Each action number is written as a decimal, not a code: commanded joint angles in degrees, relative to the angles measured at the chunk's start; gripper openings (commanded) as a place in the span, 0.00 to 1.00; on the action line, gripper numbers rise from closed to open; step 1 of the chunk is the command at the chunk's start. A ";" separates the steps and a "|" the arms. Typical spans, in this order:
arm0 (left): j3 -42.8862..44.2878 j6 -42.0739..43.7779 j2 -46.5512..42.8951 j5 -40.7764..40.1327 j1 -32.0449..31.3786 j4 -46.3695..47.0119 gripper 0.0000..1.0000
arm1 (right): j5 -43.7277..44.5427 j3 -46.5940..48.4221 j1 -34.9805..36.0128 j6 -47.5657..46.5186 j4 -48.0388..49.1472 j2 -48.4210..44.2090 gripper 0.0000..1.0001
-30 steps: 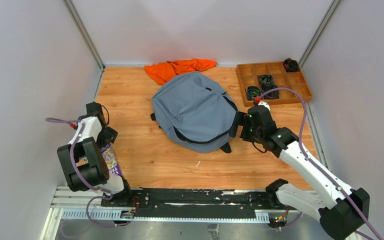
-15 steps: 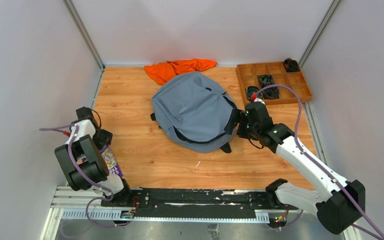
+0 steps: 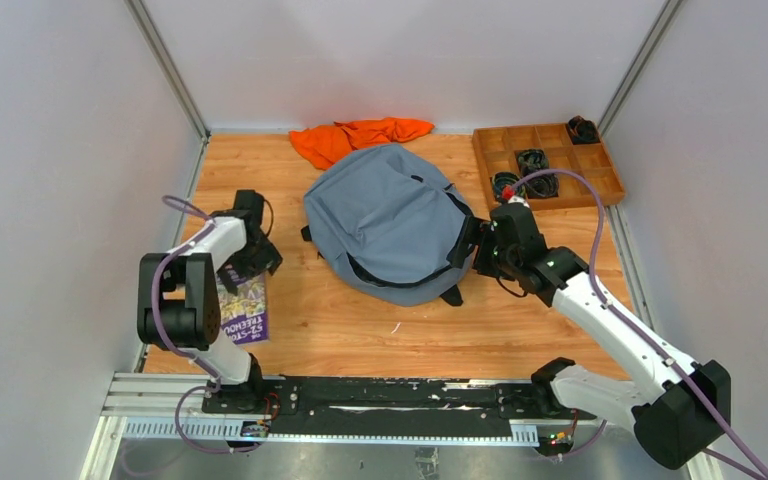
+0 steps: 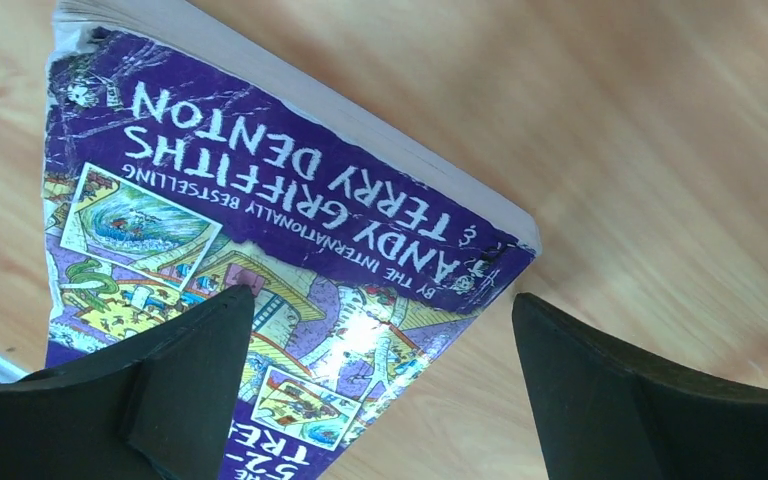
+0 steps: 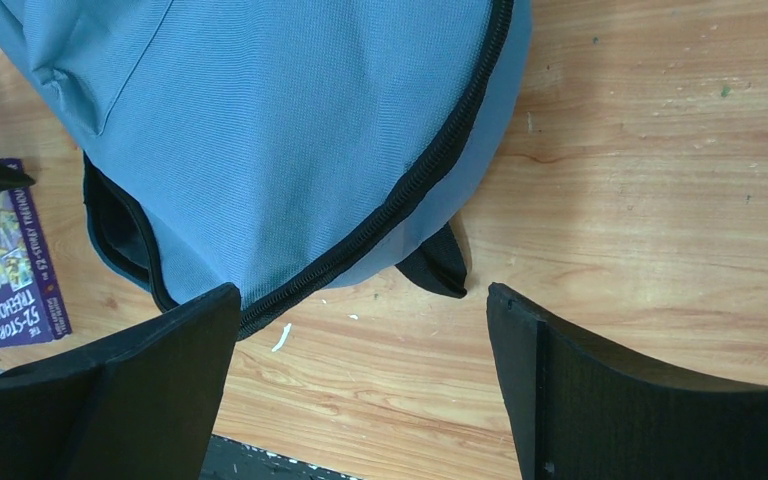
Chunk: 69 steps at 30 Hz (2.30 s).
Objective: Pack the student bag
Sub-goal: Pick up the book from the center of the board.
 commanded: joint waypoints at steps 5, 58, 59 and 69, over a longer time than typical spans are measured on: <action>4.18 -4.12 4.06 31.97 -11.42 16.54 0.94 | 1.19 -0.22 0.12 1.21 0.32 -0.82 0.96; -8.62 9.39 -10.20 30.69 8.74 17.98 0.77 | -1.75 -0.75 0.15 -1.01 3.83 2.75 0.95; -8.31 9.28 -9.42 30.59 8.06 17.94 0.74 | -1.43 -0.83 0.17 -0.97 3.65 2.50 0.95; -10.13 6.59 -10.20 25.09 5.72 17.12 0.00 | -1.17 -1.03 0.12 -0.68 3.58 2.21 0.95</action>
